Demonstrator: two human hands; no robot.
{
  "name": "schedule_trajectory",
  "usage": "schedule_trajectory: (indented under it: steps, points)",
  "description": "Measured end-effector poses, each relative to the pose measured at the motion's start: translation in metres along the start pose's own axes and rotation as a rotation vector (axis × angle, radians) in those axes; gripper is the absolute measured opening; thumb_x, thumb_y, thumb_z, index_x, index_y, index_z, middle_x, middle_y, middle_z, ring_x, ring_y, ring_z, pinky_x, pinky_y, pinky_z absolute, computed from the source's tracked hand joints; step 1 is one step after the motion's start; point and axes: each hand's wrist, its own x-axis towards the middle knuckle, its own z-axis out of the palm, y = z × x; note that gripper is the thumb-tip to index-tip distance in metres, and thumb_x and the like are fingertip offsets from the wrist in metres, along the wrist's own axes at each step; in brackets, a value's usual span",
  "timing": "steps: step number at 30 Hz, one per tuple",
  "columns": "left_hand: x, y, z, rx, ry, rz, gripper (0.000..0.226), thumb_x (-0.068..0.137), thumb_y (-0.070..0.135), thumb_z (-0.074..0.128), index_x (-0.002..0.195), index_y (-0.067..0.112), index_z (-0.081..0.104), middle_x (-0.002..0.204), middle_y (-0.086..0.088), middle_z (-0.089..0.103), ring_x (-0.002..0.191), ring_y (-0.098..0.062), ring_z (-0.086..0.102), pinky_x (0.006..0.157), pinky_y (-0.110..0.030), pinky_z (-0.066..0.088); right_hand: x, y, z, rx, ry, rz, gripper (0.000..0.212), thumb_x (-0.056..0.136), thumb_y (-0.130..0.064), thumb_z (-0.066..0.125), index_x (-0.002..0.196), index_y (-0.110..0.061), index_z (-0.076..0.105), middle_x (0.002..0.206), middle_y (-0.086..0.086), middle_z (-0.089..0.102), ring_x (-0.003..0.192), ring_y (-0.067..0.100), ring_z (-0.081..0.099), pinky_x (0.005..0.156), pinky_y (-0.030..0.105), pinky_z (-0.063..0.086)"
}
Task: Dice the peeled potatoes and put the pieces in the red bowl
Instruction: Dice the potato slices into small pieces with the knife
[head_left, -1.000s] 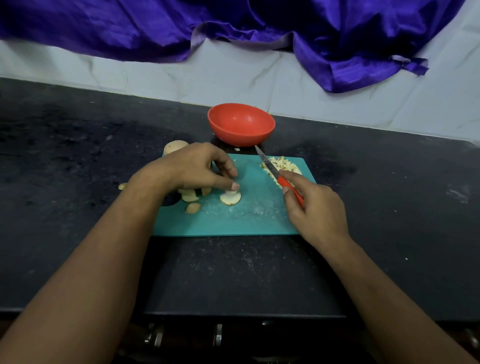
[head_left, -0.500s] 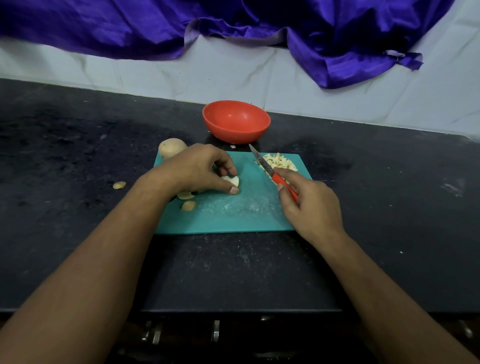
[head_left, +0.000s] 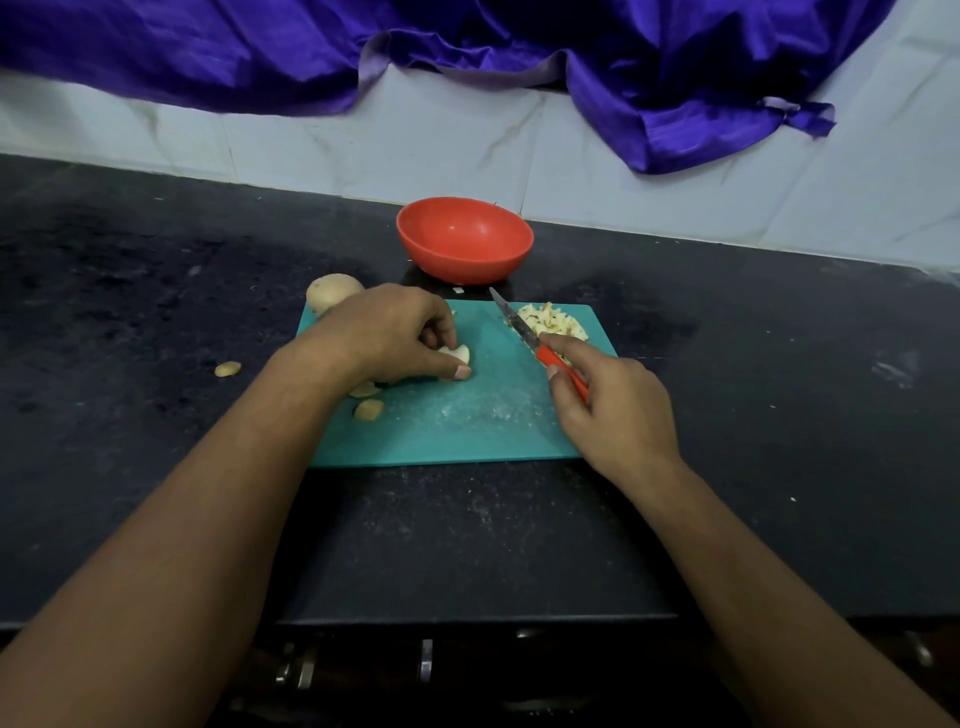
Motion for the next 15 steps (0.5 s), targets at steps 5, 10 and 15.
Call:
schedule_trajectory:
  steps: [5, 10, 15]
  points:
    - [0.000, 0.000, 0.001, -0.048, -0.013, 0.013, 0.030, 0.076, 0.049, 0.085, 0.090, 0.036, 0.062, 0.092, 0.014, 0.066, 0.087, -0.004, 0.062, 0.084, -0.036, 0.055, 0.000, 0.000, 0.000, -0.001, -0.002, 0.000, 0.039, 0.101, -0.034, 0.054, 0.140, -0.036, 0.061, 0.105, -0.006, 0.076, 0.073, 0.013, 0.060, 0.065, 0.028, 0.040]
    - [-0.001, 0.007, 0.004, -0.217, 0.093, 0.102, 0.022, 0.082, 0.032, 0.084, 0.094, 0.035, 0.066, 0.091, 0.012, 0.067, 0.082, -0.003, 0.063, 0.078, -0.031, 0.052, 0.000, 0.000, 0.000, 0.007, 0.001, 0.003, 0.039, 0.101, -0.034, 0.054, 0.140, -0.036, 0.060, 0.099, -0.006, 0.075, 0.066, 0.008, 0.053, 0.063, 0.027, 0.039]
    - [0.002, 0.018, 0.020, -0.352, 0.202, 0.136, 0.022, 0.090, 0.026, 0.076, 0.109, 0.037, 0.070, 0.089, 0.011, 0.065, 0.078, 0.001, 0.060, 0.072, -0.016, 0.044, 0.001, 0.000, 0.000, 0.001, 0.000, 0.000, 0.039, 0.101, -0.034, 0.054, 0.139, -0.037, 0.061, 0.100, -0.006, 0.075, 0.067, 0.008, 0.051, 0.064, 0.029, 0.039]
